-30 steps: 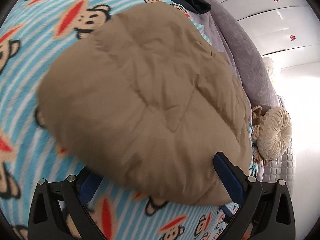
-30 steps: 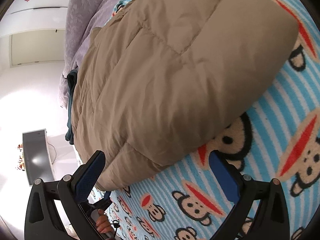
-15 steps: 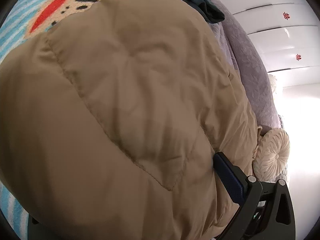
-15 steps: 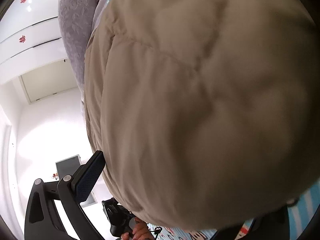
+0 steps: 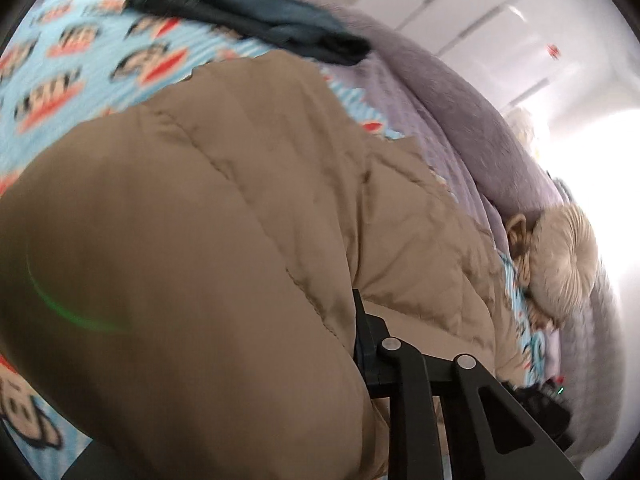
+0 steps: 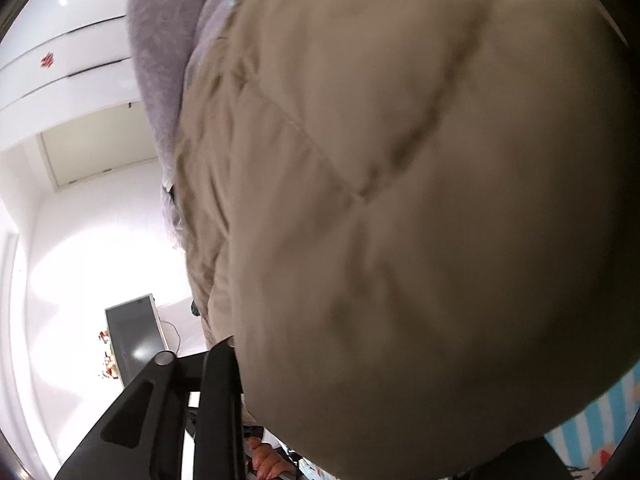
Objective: Fold large clothes
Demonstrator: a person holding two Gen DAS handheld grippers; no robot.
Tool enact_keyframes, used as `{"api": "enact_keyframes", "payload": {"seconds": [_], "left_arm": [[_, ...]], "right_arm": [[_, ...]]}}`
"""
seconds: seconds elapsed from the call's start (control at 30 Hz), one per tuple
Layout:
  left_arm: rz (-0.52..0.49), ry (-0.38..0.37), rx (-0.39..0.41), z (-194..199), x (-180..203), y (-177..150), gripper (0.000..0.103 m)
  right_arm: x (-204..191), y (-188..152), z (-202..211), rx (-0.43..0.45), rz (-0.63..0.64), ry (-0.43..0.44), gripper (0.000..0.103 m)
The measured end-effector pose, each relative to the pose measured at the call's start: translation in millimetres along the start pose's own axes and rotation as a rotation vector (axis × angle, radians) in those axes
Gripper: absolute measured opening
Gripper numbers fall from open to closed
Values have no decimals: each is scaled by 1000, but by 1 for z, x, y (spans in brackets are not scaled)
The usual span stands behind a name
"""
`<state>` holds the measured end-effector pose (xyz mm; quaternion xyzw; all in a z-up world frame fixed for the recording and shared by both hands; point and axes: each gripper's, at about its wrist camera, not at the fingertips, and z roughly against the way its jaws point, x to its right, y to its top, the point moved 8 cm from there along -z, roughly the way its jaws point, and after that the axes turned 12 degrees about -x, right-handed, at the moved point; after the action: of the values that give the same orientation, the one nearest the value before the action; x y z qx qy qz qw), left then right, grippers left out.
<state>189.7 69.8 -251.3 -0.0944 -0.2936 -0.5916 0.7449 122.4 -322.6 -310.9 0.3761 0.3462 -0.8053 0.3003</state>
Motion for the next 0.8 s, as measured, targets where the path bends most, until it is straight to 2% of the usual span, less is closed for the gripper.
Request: {"api": "enact_keyframes", "payload": {"seconds": [0.2,0.4,0.67,0.8], "left_arm": [[-70,-12,-14,30,10,-12,25],[-96,-6,-93,60,0,-76,25],[-28,-6,-222,81,-38,-173,25],[3,9,-263,79,-54,-202,25]], "right_arm": [[-1,-22,20,-9,39,8,26],[19,-66,45,-39,36,-22,26],[68,-135,79,-86,-6,-62,26],[95,-159,89,-83,-32,-98,28]]}}
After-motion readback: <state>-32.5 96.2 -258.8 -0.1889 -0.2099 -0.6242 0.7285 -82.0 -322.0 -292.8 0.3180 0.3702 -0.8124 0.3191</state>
